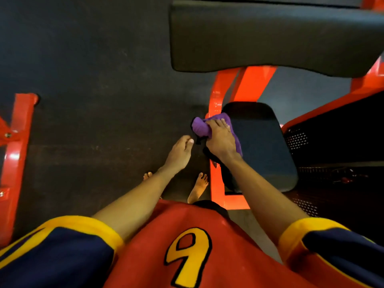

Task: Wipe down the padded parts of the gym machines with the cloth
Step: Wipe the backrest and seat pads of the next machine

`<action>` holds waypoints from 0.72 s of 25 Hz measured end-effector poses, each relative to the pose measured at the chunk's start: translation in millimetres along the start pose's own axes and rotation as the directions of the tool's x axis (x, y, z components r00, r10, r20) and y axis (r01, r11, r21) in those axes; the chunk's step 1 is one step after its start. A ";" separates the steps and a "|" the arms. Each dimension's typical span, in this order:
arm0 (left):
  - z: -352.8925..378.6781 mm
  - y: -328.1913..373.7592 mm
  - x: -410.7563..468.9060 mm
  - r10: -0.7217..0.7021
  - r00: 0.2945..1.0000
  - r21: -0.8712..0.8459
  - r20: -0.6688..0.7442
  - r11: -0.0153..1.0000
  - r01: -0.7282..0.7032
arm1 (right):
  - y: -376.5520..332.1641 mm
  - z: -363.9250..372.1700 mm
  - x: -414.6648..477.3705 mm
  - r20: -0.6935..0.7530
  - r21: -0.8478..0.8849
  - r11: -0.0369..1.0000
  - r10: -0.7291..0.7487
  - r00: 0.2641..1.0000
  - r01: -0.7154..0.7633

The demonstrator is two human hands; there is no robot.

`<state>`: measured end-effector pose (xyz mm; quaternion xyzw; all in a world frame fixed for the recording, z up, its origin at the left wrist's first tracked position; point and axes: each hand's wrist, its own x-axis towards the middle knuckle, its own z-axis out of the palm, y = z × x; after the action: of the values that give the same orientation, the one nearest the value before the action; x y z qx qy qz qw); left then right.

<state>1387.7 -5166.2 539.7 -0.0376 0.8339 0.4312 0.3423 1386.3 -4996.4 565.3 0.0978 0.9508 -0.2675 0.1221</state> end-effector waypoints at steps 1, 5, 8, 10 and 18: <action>-9.2 -0.9 3.4 -0.022 1.000 -0.058 0.017 0.998 0.023 | -11.7 2.7 -2.9 0.001 0.095 0.995 0.007 1.000 -0.007; -67.4 -4.4 6.2 0.037 0.999 -0.370 -0.001 0.928 -0.035 | -78.3 18.0 0.5 0.047 0.356 0.931 0.074 0.996 -0.086; -132.1 -11.8 5.5 0.117 0.993 -0.443 -0.025 0.889 -0.116 | -139.1 32.8 14.2 0.086 0.476 0.857 0.177 0.980 -0.196; -178.1 -24.6 12.3 0.162 0.986 -0.491 -0.046 0.856 -0.164 | -178.4 44.7 24.8 0.040 0.560 0.810 0.179 0.983 -0.171; -313.4 -40.3 47.5 0.111 0.994 -0.725 0.012 0.686 -0.068 | -296.9 55.2 87.6 -0.018 0.659 0.737 0.217 0.976 -0.151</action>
<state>1197.2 -5413.8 606.5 -0.1164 0.5882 0.7415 0.3010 1238.3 -5264.0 638.6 0.2401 0.7875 -0.5643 0.0614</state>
